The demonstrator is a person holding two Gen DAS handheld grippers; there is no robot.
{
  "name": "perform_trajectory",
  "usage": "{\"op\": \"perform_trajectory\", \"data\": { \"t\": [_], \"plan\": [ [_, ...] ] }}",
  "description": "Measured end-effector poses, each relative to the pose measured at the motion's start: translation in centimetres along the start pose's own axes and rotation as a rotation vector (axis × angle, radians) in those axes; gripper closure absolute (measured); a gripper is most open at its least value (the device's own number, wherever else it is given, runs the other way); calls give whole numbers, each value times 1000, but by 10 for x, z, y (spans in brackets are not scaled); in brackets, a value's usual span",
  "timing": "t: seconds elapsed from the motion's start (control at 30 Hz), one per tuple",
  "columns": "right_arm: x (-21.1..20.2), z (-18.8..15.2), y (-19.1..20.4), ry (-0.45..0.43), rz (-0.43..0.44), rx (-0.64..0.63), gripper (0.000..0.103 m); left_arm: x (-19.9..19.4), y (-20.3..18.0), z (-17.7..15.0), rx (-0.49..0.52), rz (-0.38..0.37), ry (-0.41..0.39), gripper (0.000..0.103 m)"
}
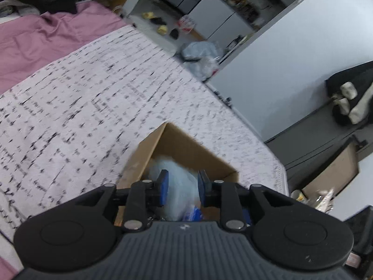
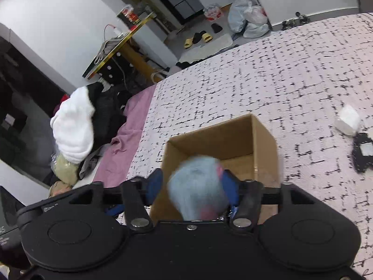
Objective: Organize soft objects
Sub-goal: 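Open the right tool to drop the grey plush into the box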
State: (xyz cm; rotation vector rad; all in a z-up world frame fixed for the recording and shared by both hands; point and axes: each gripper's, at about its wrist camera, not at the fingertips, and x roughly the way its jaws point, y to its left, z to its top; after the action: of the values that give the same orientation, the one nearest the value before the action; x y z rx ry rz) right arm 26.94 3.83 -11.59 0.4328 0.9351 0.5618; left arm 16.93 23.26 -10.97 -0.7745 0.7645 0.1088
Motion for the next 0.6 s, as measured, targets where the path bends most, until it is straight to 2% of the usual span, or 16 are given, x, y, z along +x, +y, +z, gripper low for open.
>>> {"op": "perform_trajectory", "data": {
  "t": [0.07,0.13,0.27,0.33,0.6],
  "plan": [
    [-8,-2,-5,0,-4,-6,42,0,0,-2,3,0,9,71],
    [-15,-1,-11,0,-17,1,39,-3,-6,-4,22,10,3,55],
    [-36,1,-20,-19,-43,-2,32,-8,-22,-10,69,34,-18,36],
    [-46,4,-25,-27,-59,-9,24,-9,-30,-12,94,42,-24,28],
    [-87,14,-55,-64,-123,-8,15,-8,-75,-34,230,95,-39,16]
  ]
}}
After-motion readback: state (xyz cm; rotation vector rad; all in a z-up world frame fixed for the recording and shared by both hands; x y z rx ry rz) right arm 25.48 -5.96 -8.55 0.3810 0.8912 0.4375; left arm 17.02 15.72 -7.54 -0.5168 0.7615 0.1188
